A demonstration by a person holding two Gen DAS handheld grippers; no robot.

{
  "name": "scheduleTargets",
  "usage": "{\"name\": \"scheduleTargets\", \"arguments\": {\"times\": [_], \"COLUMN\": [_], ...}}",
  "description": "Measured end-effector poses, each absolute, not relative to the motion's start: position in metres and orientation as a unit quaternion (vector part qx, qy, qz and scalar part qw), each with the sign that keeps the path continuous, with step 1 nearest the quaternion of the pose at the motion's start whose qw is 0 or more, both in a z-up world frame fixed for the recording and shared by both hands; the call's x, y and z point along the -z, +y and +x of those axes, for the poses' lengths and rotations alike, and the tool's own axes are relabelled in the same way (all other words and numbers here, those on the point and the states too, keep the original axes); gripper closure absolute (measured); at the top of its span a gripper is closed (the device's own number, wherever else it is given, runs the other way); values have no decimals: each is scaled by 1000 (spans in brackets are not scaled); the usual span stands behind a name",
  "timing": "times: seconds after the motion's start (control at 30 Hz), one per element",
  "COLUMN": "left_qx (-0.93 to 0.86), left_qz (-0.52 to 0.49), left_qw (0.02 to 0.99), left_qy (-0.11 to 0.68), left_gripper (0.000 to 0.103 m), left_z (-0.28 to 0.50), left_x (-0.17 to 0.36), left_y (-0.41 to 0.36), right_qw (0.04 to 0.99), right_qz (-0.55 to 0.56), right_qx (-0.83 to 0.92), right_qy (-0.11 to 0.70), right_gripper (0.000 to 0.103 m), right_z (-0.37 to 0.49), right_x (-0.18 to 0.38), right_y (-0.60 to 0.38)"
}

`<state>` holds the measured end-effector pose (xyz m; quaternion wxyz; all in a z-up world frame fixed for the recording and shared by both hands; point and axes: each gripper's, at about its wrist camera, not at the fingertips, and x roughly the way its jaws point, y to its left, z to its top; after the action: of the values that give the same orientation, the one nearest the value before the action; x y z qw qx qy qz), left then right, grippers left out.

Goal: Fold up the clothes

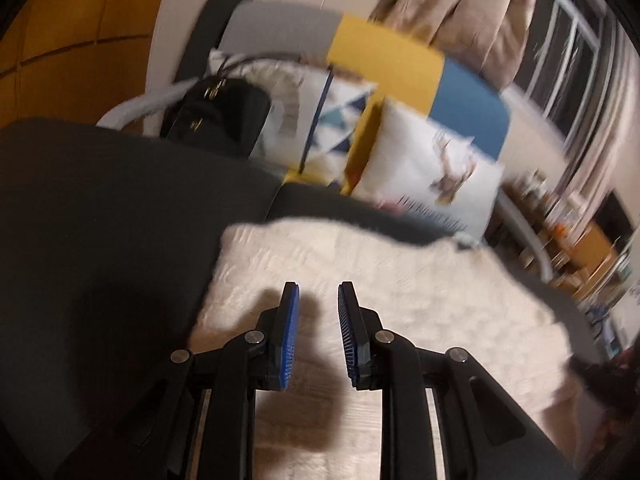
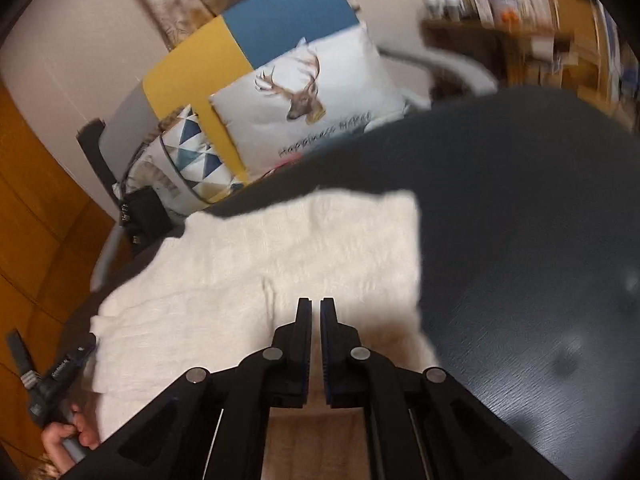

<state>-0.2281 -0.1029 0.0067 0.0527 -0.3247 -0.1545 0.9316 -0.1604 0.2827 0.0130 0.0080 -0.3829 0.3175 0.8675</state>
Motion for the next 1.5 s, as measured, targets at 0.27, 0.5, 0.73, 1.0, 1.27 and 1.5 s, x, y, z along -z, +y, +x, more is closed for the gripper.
{"name": "scheduleTargets", "arguments": {"times": [0.27,0.5,0.73,1.0,1.27,1.5], "left_qx": [-908,-918,-916,-908,-906,-906], "left_qz": [-382,-351,-363,-375,-372,-372], "left_qw": [64,63,91,85,89,86], "left_qy": [-160,-172,-143,-165,-181,-181], "left_gripper": [75,75,56,56,56,56], "left_z": [-245,-233,-242,-248,-244,-241], "left_x": [11,5,5,14,15,14], "left_y": [-97,-103,-91,-99,-104,-108], "right_qw": [-25,-38,26,9,85,38], "right_qz": [-427,-423,-411,-422,-341,-406], "right_qx": [-848,-888,-903,-885,-912,-910], "right_qy": [313,174,123,196,209,80], "right_gripper": [77,97,98,95,79,82], "right_z": [-196,-205,-204,-200,-170,-209], "right_x": [-6,-27,-42,-5,-47,-19], "right_y": [264,217,228,256,263,211]}}
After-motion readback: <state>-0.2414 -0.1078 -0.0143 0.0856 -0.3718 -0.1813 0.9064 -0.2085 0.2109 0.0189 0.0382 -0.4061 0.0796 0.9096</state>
